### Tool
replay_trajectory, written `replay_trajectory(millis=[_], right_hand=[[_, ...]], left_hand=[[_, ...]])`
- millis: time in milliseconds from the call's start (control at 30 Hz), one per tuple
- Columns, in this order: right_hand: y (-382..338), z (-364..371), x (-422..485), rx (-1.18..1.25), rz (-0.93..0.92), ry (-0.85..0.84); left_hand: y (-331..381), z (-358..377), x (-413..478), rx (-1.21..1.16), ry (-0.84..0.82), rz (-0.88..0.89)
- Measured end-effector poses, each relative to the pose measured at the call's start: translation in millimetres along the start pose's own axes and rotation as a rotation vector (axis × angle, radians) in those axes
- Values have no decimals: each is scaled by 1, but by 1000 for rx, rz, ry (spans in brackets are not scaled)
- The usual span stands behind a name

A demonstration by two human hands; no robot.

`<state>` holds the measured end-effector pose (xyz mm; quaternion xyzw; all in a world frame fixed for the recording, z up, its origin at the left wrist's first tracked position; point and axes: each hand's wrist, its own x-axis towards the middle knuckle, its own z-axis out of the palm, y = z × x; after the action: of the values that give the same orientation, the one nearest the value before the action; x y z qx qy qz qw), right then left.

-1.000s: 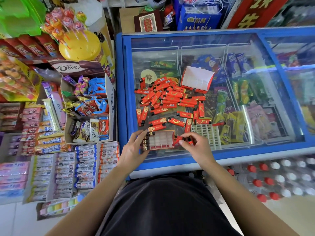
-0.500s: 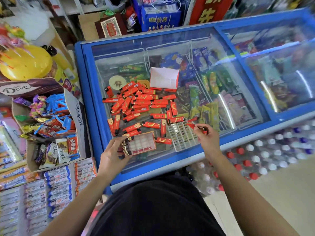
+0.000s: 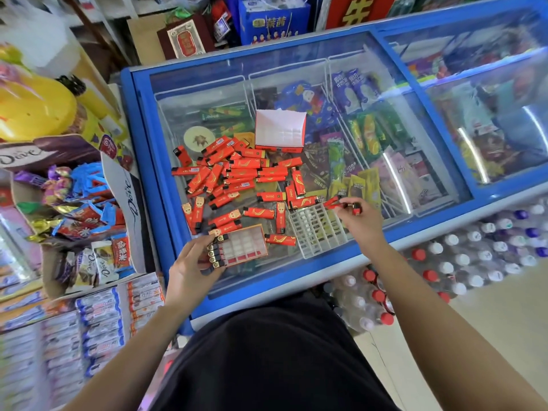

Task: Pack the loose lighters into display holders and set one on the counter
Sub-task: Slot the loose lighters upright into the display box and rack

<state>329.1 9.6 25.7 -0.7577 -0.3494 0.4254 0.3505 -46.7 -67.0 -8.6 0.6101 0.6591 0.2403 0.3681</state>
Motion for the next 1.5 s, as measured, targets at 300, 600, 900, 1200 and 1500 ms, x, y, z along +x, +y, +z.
replay_trajectory(millis=[300, 600, 900, 1200, 1500], right_hand=[[4, -7, 15, -354, -123, 165], [5, -4, 12, -41, 25, 174], [8, 2, 12, -68, -35, 188], [3, 24, 16, -185, -75, 147], [-11, 33, -41, 163, -4, -126]], left_hand=[[1, 0, -1, -11, 11, 5], [-1, 0, -1, 4, 21, 39], [-2, -1, -1, 11, 10, 31], [4, 0, 0, -17, 10, 13], [14, 9, 6, -53, 10, 9]])
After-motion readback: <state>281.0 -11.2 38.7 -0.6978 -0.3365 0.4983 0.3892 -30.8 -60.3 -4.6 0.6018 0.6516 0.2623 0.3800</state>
